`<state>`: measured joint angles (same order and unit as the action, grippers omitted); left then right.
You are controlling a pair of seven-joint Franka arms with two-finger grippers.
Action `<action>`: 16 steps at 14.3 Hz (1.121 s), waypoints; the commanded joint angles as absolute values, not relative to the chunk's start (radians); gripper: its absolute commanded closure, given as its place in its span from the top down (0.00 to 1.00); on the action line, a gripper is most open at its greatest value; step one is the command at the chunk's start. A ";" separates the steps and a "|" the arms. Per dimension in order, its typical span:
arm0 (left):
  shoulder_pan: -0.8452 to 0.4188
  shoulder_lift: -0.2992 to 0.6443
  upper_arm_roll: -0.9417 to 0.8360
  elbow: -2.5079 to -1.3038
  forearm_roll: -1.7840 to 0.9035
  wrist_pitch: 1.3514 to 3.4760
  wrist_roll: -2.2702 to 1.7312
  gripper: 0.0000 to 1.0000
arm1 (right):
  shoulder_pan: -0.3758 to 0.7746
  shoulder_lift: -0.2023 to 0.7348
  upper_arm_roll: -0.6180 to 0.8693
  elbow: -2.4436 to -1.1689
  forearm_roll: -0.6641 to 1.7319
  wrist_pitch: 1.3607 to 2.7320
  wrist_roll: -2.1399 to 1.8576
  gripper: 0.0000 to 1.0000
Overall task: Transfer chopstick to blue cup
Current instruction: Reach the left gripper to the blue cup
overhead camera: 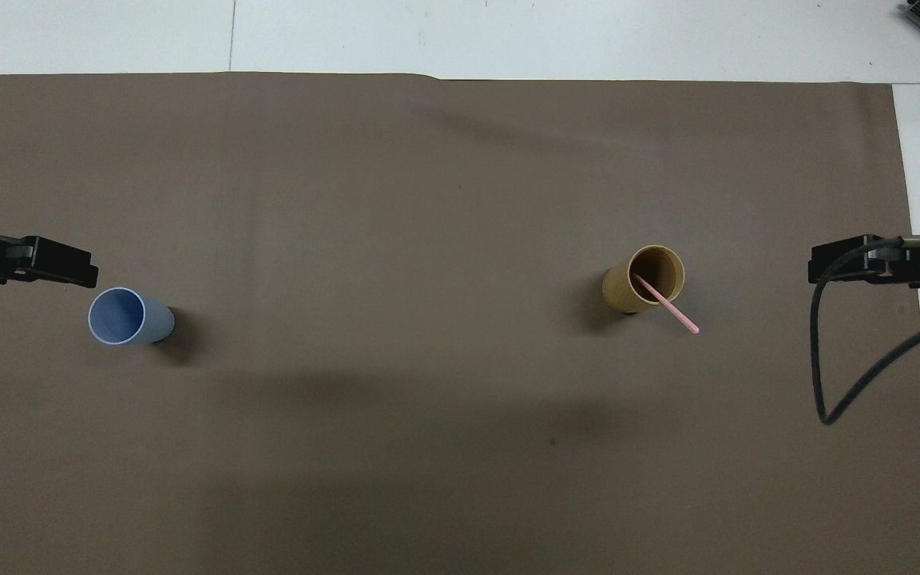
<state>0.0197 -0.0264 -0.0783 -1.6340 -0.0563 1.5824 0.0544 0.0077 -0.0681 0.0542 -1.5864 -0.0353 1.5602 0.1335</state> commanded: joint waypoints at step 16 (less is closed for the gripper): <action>0.172 -0.040 -0.075 -2.038 -0.061 2.027 0.193 1.00 | -0.006 -0.081 0.058 -1.603 -0.012 1.562 0.109 1.00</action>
